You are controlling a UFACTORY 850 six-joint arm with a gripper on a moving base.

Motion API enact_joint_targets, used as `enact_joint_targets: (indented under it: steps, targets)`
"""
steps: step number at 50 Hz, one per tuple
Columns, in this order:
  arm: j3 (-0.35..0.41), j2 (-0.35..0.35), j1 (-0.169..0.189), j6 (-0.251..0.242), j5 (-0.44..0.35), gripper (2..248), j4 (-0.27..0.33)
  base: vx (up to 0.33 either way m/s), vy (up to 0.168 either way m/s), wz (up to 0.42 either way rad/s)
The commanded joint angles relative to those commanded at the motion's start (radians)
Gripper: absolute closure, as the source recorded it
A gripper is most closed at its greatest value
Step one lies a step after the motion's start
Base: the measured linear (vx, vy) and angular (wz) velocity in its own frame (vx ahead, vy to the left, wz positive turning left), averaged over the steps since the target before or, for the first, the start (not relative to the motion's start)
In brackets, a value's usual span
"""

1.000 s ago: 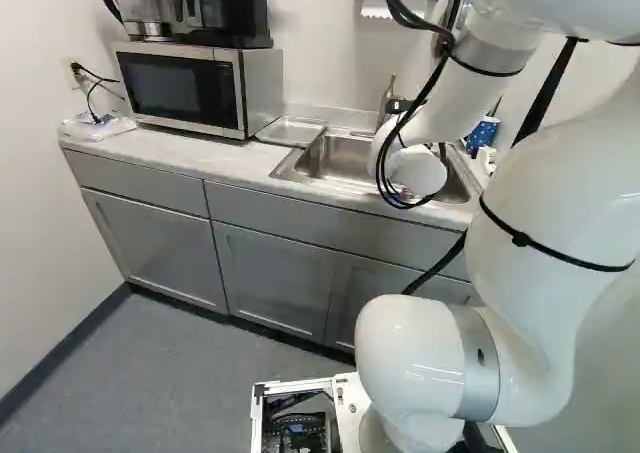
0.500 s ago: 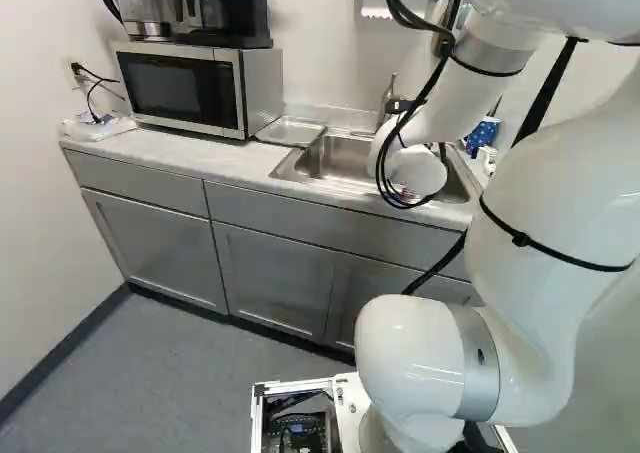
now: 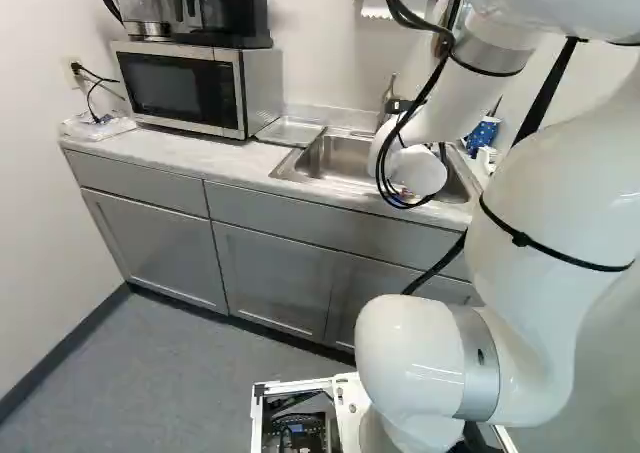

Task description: Rinse the cup and place it in the tray

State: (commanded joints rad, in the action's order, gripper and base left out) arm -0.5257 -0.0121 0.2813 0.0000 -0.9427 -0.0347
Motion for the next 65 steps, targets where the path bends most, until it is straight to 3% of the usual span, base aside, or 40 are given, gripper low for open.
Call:
enact_joint_targets:
  steps: [65]
  targets:
    - [0.0, 0.0, 0.0, 0.0, 0.0, 128, 0.0, 0.0, 0.0, 0.0]
